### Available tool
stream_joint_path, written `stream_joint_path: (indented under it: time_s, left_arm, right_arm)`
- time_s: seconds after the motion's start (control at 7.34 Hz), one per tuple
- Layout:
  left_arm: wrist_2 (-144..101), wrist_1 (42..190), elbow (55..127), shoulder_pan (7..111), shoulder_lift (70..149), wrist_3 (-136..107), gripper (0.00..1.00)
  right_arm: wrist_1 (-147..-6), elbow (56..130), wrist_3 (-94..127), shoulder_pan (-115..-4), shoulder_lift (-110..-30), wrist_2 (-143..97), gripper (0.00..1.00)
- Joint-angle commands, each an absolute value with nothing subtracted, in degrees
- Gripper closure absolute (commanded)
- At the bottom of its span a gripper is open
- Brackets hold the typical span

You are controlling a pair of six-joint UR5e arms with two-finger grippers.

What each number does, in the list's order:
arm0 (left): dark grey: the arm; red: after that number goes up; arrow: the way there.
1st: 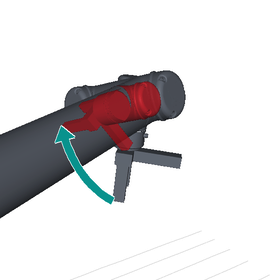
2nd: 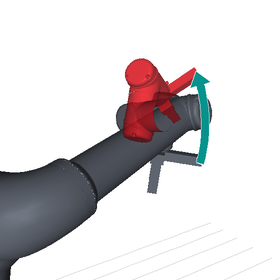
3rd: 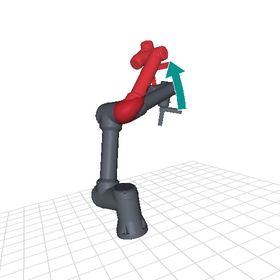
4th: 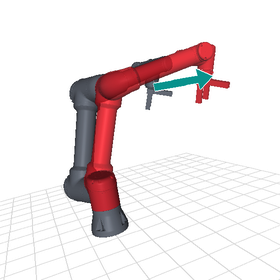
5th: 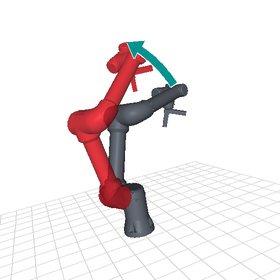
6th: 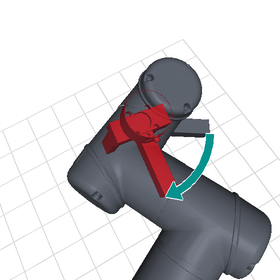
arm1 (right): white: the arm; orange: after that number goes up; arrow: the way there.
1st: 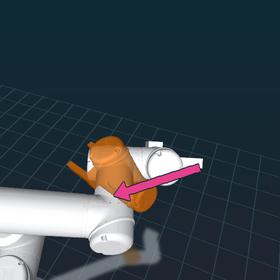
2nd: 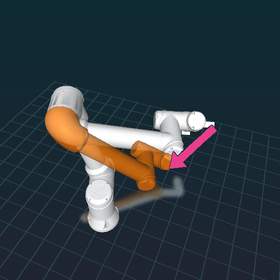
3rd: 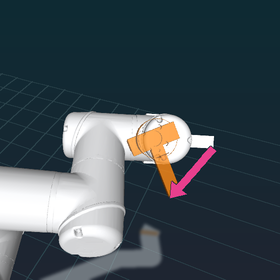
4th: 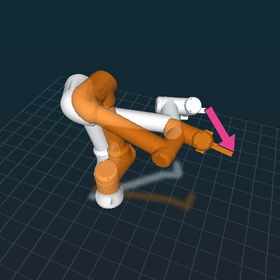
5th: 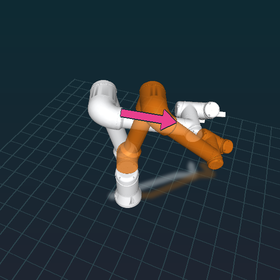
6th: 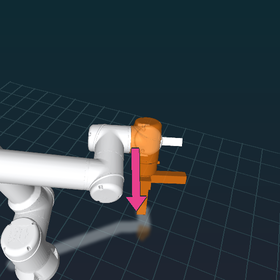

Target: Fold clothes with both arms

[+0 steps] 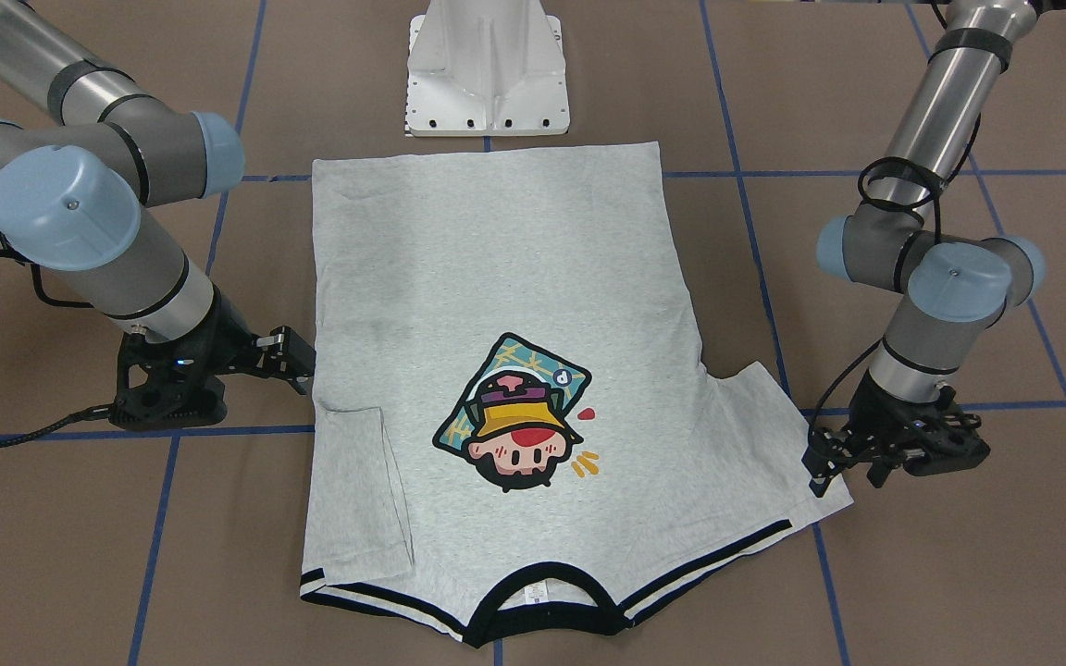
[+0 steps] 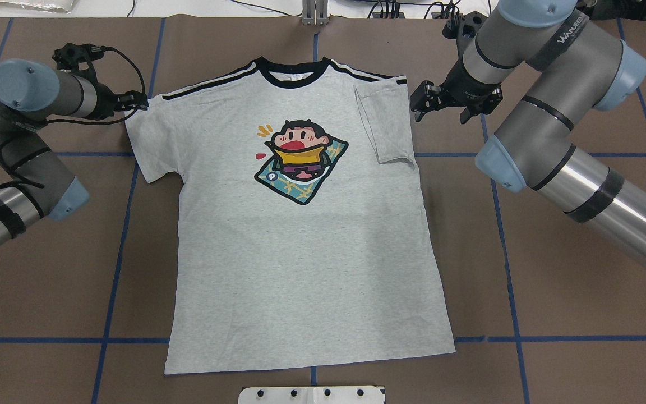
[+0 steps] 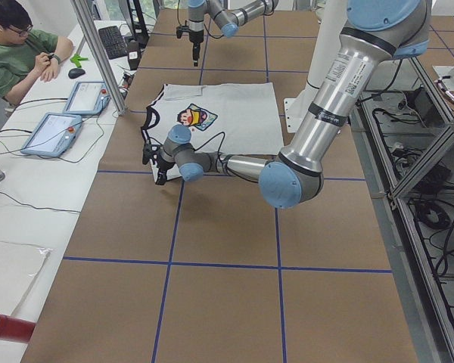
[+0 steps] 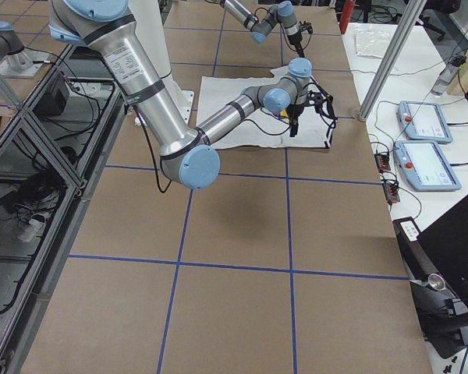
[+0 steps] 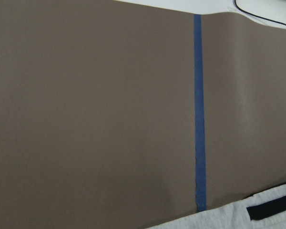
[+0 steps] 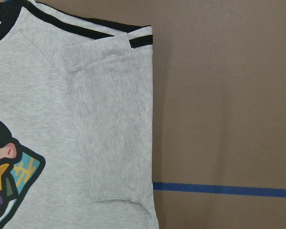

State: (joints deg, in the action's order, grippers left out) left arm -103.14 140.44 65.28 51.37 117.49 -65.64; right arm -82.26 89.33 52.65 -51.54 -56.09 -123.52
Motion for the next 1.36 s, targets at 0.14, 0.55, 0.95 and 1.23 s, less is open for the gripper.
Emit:
stream_joint_path:
  time_s: [0.14,0.55,0.95,1.23]
  left_arm:
    - [-102.8,140.2,64.5,50.5,117.5,-66.1,0.39]
    - [-102.8,140.1,64.5,51.2,117.4,-65.3,0.4]
    - [-103.1,140.0,64.6,52.4,117.5,-64.3,0.4]
    - [-103.1,140.1,64.6,52.4,117.5,-64.3,0.4]
  right_arm:
    - [-82.3,89.3,52.7,-51.4,-55.7,-123.6,0.0]
    - [-82.3,89.2,52.6,-51.4,-55.7,-123.7,0.0]
    - [-82.3,89.0,52.6,-51.3,-55.7,-123.7,0.0]
    - [-82.3,88.9,52.5,-51.3,-55.7,-123.7,0.0]
